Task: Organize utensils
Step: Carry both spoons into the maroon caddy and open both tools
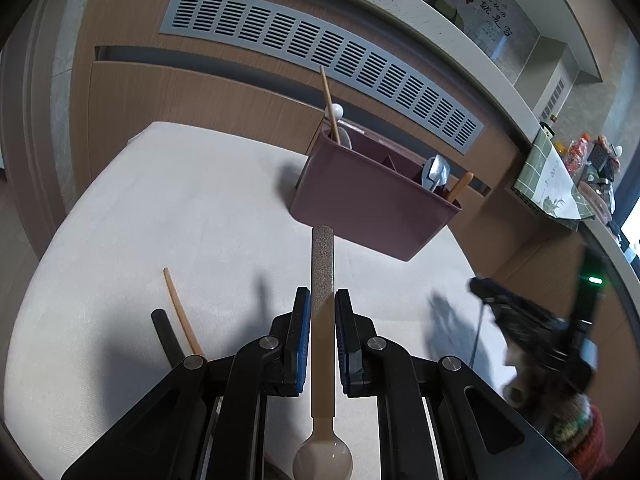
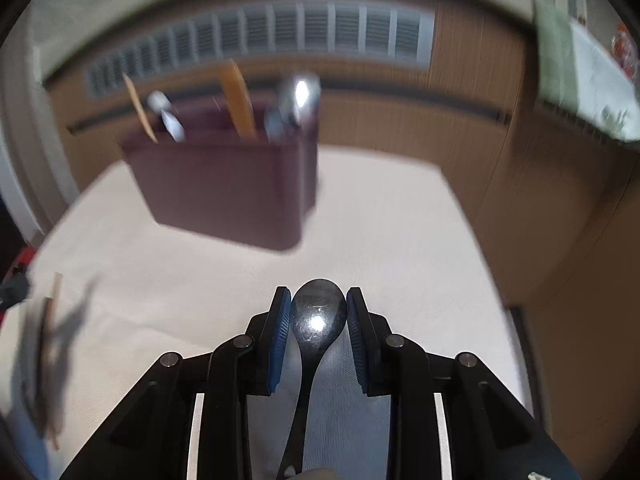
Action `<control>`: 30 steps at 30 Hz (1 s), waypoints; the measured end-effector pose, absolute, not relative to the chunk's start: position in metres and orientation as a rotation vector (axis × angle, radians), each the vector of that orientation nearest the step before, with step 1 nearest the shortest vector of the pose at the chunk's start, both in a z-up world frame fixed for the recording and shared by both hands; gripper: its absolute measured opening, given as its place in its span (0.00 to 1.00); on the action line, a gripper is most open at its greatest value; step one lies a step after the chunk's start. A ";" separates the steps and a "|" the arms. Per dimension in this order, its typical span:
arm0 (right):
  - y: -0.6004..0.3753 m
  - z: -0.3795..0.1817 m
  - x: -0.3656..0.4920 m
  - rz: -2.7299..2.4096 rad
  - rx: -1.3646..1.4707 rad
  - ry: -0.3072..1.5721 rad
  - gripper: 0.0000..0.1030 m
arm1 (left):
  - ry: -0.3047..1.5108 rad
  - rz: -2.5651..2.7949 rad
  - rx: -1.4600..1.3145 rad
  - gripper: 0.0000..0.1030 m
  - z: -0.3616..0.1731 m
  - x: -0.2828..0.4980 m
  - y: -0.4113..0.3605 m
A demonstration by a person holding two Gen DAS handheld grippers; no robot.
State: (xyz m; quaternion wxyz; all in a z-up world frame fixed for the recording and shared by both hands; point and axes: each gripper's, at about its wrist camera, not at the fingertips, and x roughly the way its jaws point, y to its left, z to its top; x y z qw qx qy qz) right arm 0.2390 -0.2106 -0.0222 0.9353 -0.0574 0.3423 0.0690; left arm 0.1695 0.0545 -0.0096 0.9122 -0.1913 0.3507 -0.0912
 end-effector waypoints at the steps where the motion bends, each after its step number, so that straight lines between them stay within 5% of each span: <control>1: -0.212 -0.015 0.231 0.153 -0.109 0.672 0.25 | 0.722 -0.190 -0.394 0.12 -0.009 0.170 0.053; 18: -0.223 0.041 0.192 0.223 -0.032 0.482 0.24 | 0.634 -0.232 -0.346 0.12 0.031 0.171 0.030; 26: -0.197 0.155 0.198 0.252 -0.110 0.173 0.24 | 0.152 -0.304 -0.266 0.12 0.173 0.208 0.023; 30: -0.186 0.202 0.233 0.245 -0.119 0.094 0.25 | -0.025 -0.309 -0.257 0.12 0.187 0.242 0.018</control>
